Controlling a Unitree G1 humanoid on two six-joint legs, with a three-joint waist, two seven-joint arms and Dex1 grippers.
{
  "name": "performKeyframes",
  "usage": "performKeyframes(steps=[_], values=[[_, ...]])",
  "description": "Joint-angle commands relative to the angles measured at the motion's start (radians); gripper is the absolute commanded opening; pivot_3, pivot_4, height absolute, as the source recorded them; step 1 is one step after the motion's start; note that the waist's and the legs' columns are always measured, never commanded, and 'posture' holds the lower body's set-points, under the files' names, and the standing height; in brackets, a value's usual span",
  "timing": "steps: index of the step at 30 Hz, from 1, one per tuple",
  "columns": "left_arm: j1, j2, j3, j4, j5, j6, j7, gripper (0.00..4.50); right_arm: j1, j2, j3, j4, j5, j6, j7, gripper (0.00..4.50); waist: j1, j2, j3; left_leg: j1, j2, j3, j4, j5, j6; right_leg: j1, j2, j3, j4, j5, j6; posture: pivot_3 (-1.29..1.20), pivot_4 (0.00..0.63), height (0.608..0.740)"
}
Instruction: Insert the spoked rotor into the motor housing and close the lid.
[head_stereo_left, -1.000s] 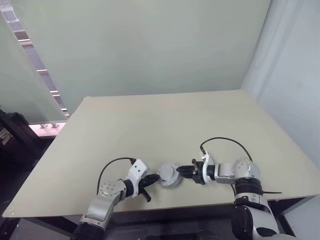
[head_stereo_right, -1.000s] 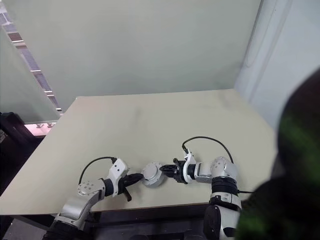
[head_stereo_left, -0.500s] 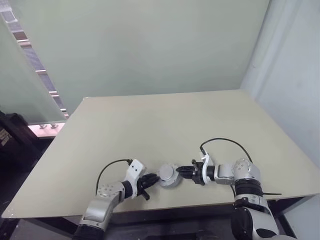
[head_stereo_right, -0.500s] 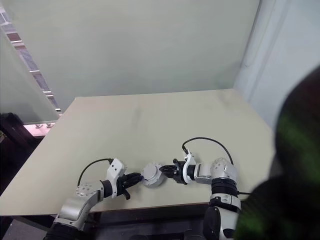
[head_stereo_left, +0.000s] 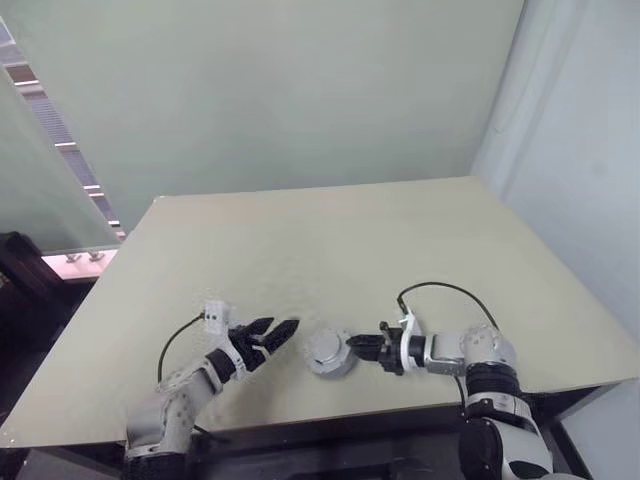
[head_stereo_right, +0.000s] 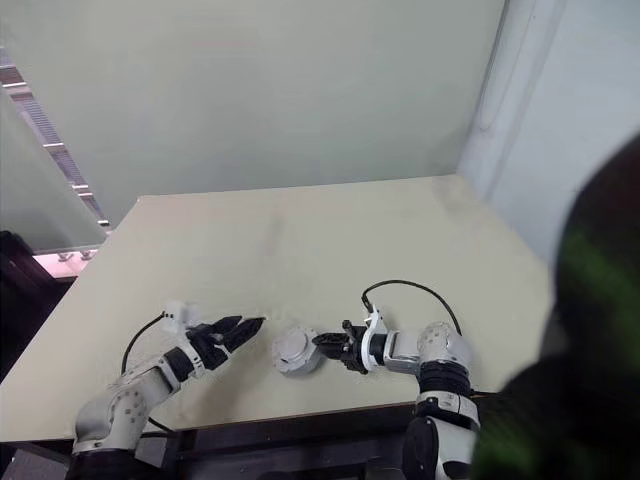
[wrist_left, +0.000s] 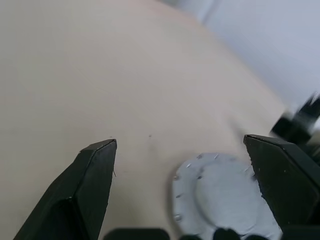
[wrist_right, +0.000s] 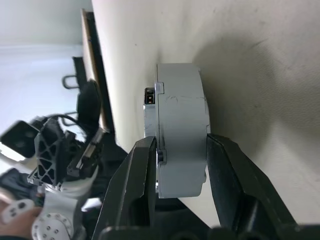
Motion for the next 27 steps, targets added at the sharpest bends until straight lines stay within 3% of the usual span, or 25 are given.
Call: performKeyframes(steps=[1, 16, 27], values=[[0.023, -0.012, 0.062, -0.076, -0.111, 0.074, 0.045, 4.50, -0.003, 0.032, -0.038, -0.032, 0.074, 0.015, 0.015, 1.22, 0.000, 0.000, 0.000, 0.000, 0.000, 0.000, 0.000, 0.000, 0.000, 0.000, 0.000, 0.000, 0.000, 0.000, 0.000, 0.00, 0.000, 0.740], [0.083, -0.072, 0.154, -0.083, -0.289, 0.127, 0.185, 4.50, 0.006, 0.095, -0.103, -0.092, 0.173, 0.016, 0.014, 1.22, 0.001, -0.001, 0.001, -0.005, -0.001, -0.001, 0.001, 0.000, 0.000, -0.002, 0.000, 0.000, -0.002, 0.000, 0.000, 0.00, 0.000, 0.740], [0.065, -0.189, 0.158, -0.055, -0.488, 0.187, 0.276, 4.50, -0.016, 0.123, -0.113, -0.157, 0.238, 0.046, -0.014, 1.22, 0.002, -0.001, 0.001, -0.007, -0.001, -0.001, 0.001, 0.000, 0.000, -0.004, 0.000, 0.000, -0.003, 0.000, 0.000, 0.00, 0.000, 0.740]])
